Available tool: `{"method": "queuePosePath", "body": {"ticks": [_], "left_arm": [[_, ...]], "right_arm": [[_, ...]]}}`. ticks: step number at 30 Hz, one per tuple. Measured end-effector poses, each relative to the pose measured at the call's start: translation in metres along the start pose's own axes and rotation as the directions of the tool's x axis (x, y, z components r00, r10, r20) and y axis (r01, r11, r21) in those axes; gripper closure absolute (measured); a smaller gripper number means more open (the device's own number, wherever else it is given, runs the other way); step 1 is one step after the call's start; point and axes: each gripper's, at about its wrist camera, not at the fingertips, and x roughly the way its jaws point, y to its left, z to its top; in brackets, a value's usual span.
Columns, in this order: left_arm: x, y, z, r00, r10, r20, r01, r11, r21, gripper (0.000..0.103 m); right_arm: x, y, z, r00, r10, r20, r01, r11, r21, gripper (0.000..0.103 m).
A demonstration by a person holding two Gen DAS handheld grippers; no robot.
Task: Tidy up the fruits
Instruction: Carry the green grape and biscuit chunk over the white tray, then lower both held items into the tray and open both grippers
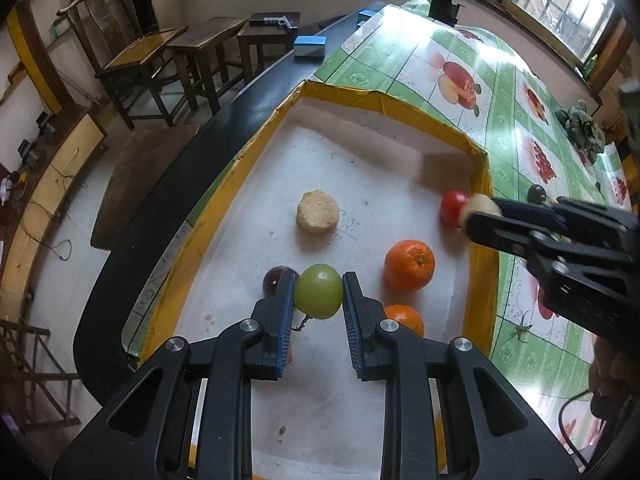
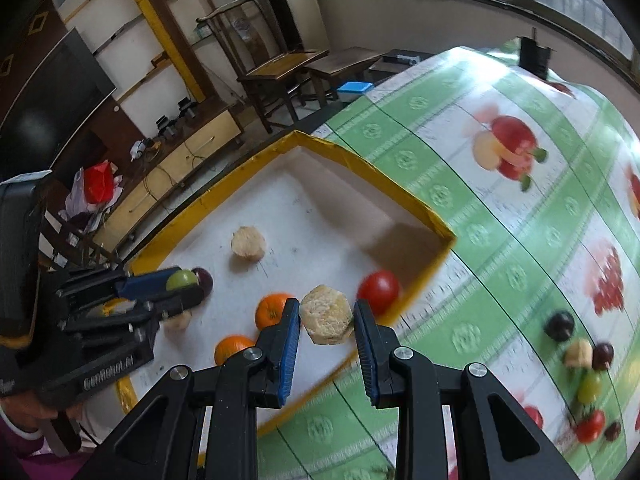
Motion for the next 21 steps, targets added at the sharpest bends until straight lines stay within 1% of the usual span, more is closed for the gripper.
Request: {"method": "queuePosePath", "body": {"ticks": [6, 11, 16, 18, 21], "left_arm": [[0.007, 0.000, 0.004, 1.000, -0.015, -0.002, 0.015, 1.000, -0.002, 0.080], [0.008, 0.005, 0.009, 0.999, -0.043, 0.003, 0.043, 0.999, -0.009, 0.080], [0.009, 0.003, 0.011, 0.997, -0.075, 0.001, 0.075, 0.997, 0.013, 0.080], [0.010, 0.001, 0.011, 0.997, -0.073, -0.002, 0.073, 0.997, 0.020, 0.080], [0.010, 0.000, 0.010, 0.997, -0.071, 0.000, 0.071, 0.997, 0.027, 0.080]], "right_arm": [[0.028, 0.002, 0.024, 1.000, 0.011, -0.023, -0.012, 1.000, -0.019, 0.077], [0.051, 0.002, 0.038, 0.998, 0.016, -0.053, -0.017, 0.999, -0.029, 0.077], [0.069, 0.005, 0.041, 0.997, 0.011, -0.080, -0.014, 0.999, -0.038, 0.077], [0.075, 0.005, 0.041, 0.996, 0.005, -0.091, -0.008, 0.999, -0.034, 0.077], [0.075, 0.004, 0.042, 0.996, 0.004, -0.084, -0.007, 0.999, -0.037, 0.076]]}}
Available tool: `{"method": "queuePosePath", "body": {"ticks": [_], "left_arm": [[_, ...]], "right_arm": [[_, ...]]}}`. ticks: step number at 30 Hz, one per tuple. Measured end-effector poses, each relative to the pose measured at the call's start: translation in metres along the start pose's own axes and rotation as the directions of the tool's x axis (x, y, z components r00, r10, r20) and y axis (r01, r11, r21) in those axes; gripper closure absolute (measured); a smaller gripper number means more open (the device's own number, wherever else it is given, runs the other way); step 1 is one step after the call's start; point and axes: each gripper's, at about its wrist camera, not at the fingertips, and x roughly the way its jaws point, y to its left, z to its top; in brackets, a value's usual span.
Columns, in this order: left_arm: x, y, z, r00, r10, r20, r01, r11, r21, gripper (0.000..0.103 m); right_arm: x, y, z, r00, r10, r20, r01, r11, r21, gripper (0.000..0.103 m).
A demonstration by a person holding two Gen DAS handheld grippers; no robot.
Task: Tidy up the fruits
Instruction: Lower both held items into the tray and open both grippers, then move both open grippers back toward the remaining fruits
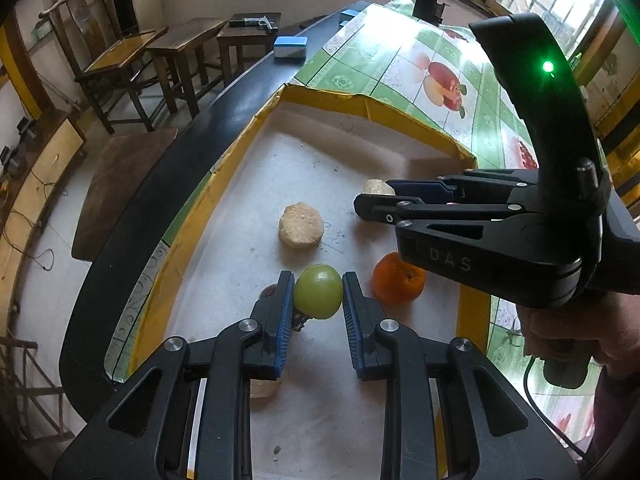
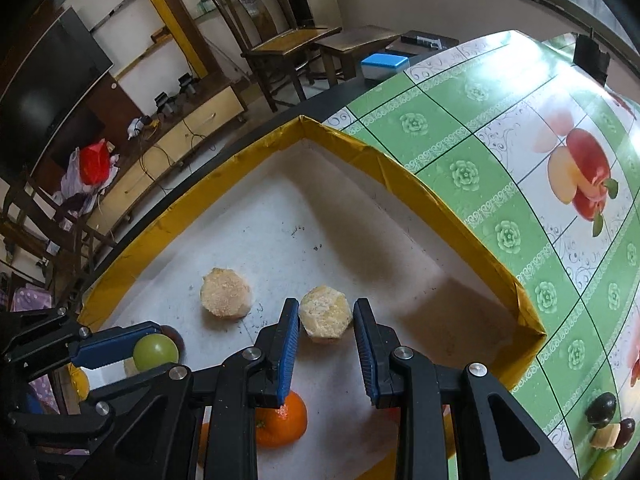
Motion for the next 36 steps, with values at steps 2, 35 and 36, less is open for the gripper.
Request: {"method": "queuePosePath", "body": {"ticks": [2, 35, 36], "left_arm": [[0.001, -0.001, 0.001, 1.000, 0.004, -0.002, -0.004, 1.000, 0.002, 0.080], [0.005, -0.012, 0.011, 0.998, 0.053, 0.020, -0.053, 0.998, -0.014, 0.047], [0.001, -0.014, 0.012, 0.999, 0.046, 0.028, -0.045, 0.999, -0.018, 0.047]], "right_arm": [[-0.001, -0.002, 0.001, 1.000, -0.002, -0.009, 0.002, 1.000, 0.008, 0.076], [-0.071, -0.022, -0.045, 0.994, 0.020, 0.112, -0.037, 0.987, 0.153, 0.068], [-0.076, -0.024, -0.049, 0.993, 0.014, 0.120, -0.033, 0.986, 0.162, 0.068]]}}
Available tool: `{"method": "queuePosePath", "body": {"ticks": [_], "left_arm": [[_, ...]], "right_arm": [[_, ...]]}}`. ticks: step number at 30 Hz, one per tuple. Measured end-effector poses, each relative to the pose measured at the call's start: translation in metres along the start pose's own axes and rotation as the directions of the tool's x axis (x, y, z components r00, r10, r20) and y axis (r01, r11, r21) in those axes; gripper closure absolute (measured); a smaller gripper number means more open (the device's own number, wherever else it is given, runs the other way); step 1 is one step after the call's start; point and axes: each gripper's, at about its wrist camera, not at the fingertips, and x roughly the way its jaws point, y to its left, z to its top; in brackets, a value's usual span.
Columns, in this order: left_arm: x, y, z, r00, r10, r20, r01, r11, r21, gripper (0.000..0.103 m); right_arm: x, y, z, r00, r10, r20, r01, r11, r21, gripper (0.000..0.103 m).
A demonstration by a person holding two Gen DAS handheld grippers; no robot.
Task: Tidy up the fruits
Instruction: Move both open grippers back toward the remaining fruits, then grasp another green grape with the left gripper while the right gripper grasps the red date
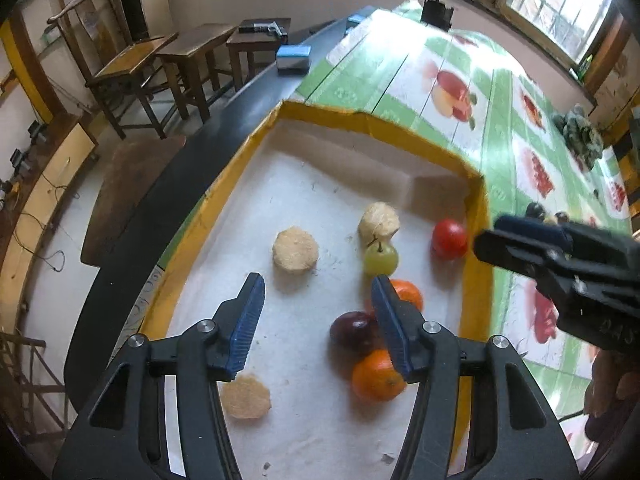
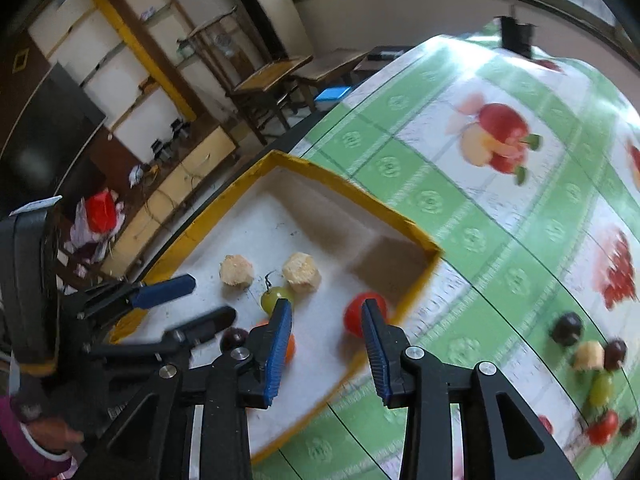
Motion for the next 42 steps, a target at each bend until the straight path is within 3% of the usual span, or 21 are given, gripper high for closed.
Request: {"method": "queuePosePath", "body": {"ticks": [6, 11, 18, 25, 32, 42], "left_arm": [[-0.016, -0.032, 0.009, 0.997, -0.064, 0.035, 0.063, 0.997, 0.041, 0.047], [-0.020, -0.088, 0.014, 0.990, -0.138, 0.029, 0.132, 0.981, 0.144, 0.047], [-0.014, -0.176, 0.001, 0.973, -0.227, -0.046, 0.230, 0.929, 0.288, 0.047], [-0.014, -0.231, -0.016, 0.957, -0.273, -0.100, 0.291, 0.881, 0.372, 0.047], [0.000, -0.244, -0.028, 0.955, -0.257, -0.145, 0.293, 0.890, 0.349, 0.047], [0.024, -0.268, -0.024, 0.954, -0.250, -0.164, 0.290, 0.908, 0.302, 0.047]], "right_arm": [[-0.033, -0.026, -0.027, 0.999, -0.053, 0.006, 0.053, 0.996, 0.065, 0.067], [-0.063, -0.059, -0.061, 0.994, -0.109, 0.014, 0.106, 0.984, 0.145, 0.065], [-0.113, -0.110, -0.122, 0.981, -0.194, 0.026, 0.178, 0.939, 0.295, 0.065], [-0.162, -0.152, -0.170, 0.963, -0.262, 0.058, 0.213, 0.879, 0.427, 0.064], [-0.181, -0.185, -0.201, 0.961, -0.274, 0.042, 0.221, 0.850, 0.478, 0.063], [-0.176, -0.202, -0.198, 0.963, -0.271, 0.009, 0.239, 0.864, 0.444, 0.063]]}}
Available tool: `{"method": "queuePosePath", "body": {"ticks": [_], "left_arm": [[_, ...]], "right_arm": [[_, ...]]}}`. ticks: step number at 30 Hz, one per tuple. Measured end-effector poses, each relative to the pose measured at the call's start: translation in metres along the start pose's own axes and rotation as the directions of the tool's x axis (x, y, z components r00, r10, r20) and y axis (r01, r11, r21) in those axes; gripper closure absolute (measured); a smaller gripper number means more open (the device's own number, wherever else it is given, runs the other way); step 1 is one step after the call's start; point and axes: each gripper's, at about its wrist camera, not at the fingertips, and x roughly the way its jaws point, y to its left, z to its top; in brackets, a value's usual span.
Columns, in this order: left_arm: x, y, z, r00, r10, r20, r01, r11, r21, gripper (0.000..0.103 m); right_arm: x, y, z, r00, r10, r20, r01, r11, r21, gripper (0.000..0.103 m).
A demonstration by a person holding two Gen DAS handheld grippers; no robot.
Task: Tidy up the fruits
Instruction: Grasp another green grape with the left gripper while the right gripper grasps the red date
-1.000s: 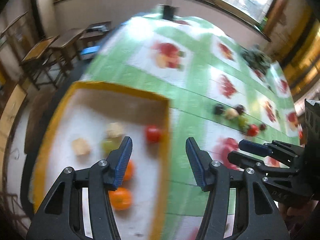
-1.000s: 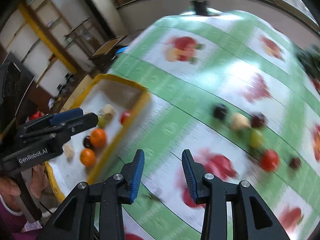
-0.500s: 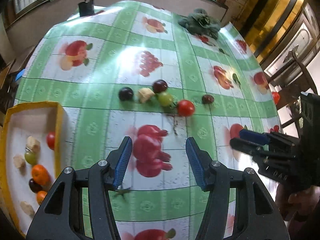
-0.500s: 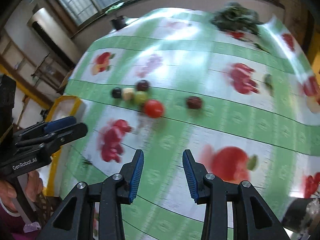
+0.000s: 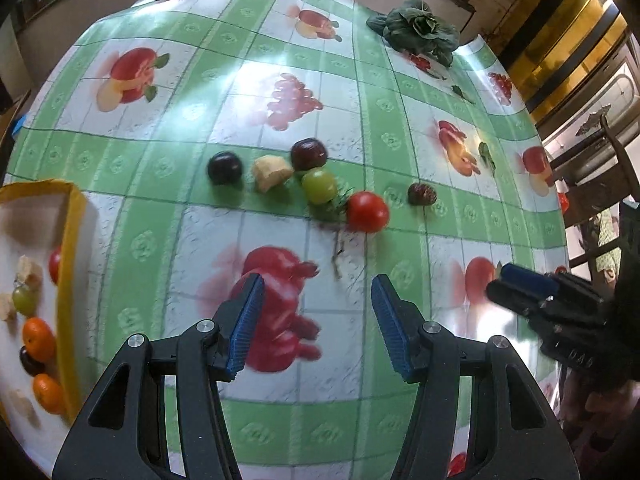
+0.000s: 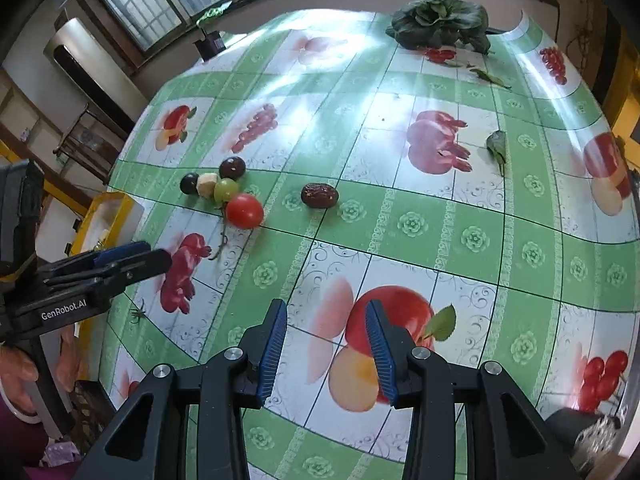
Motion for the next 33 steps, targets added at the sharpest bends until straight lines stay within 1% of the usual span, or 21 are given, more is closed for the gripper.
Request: {"method": "queuePosePath", "body": {"ticks": [4, 7, 12, 14, 17, 18, 19, 20, 21, 22, 25, 29, 33], "left_arm": [[0.013, -0.012, 0.013, 1.000, -0.030, -0.004, 0.030, 0.999, -0.035, 0.047], [0.024, -0.019, 0.022, 0.999, -0.033, -0.014, 0.032, 0.998, -0.057, 0.047], [0.036, -0.024, 0.034, 1.000, -0.013, 0.002, 0.013, 0.994, -0.107, 0.047], [0.044, -0.023, 0.038, 1.000, 0.002, -0.007, -0.003, 0.991, -0.132, 0.047], [0.056, -0.022, 0.038, 0.999, 0.022, -0.037, -0.027, 0.990, -0.138, 0.048], [0.055, -0.022, 0.038, 0.999, 0.028, -0.016, -0.030, 0.991, -0.133, 0.048], [0.055, -0.023, 0.037, 0.999, 0.034, -0.011, -0.035, 0.991, -0.126, 0.051], [0.056, -0.024, 0.036, 1.000, 0.011, -0.013, -0.012, 0.993, -0.118, 0.055], [0.055, -0.023, 0.035, 1.000, -0.012, -0.011, 0.010, 0.994, -0.113, 0.066], [0.055, -0.023, 0.035, 1.000, -0.023, -0.016, 0.021, 0.994, -0.108, 0.069], [0.053, -0.024, 0.031, 1.000, -0.017, -0.013, 0.016, 0.997, -0.073, 0.071], [0.047, -0.012, 0.026, 1.000, -0.020, -0.019, 0.018, 0.997, -0.080, 0.071], [0.034, -0.002, 0.016, 1.000, -0.011, -0.014, 0.010, 0.997, -0.072, 0.071]], "right_arm": [[0.009, -0.005, 0.007, 1.000, -0.003, -0.018, 0.003, 1.000, -0.010, 0.063], [0.016, -0.011, 0.012, 1.000, -0.001, -0.027, 0.001, 1.000, -0.005, 0.063], [0.022, -0.022, 0.023, 1.000, 0.007, -0.028, -0.007, 1.000, 0.014, 0.063], [0.022, -0.024, 0.028, 1.000, 0.016, -0.021, -0.015, 1.000, 0.012, 0.063], [0.025, -0.026, 0.034, 0.999, 0.028, -0.017, -0.028, 1.000, 0.006, 0.063], [0.026, -0.026, 0.037, 0.999, 0.034, -0.019, -0.034, 0.999, 0.004, 0.063], [0.028, -0.026, 0.039, 0.999, 0.037, -0.019, -0.037, 0.999, 0.001, 0.063], [0.030, -0.026, 0.042, 0.999, 0.040, -0.017, -0.040, 0.999, -0.006, 0.063], [0.031, -0.025, 0.044, 0.999, 0.042, -0.014, -0.043, 0.999, -0.012, 0.063], [0.033, -0.024, 0.046, 0.999, 0.045, -0.010, -0.045, 0.999, -0.018, 0.063], [0.037, -0.018, 0.053, 0.998, 0.060, 0.003, -0.060, 0.997, -0.048, 0.063], [0.050, -0.004, 0.063, 0.999, 0.051, -0.001, -0.051, 0.991, -0.121, 0.063], [0.061, 0.003, 0.071, 0.999, 0.052, -0.012, -0.053, 0.987, -0.149, 0.063]]}}
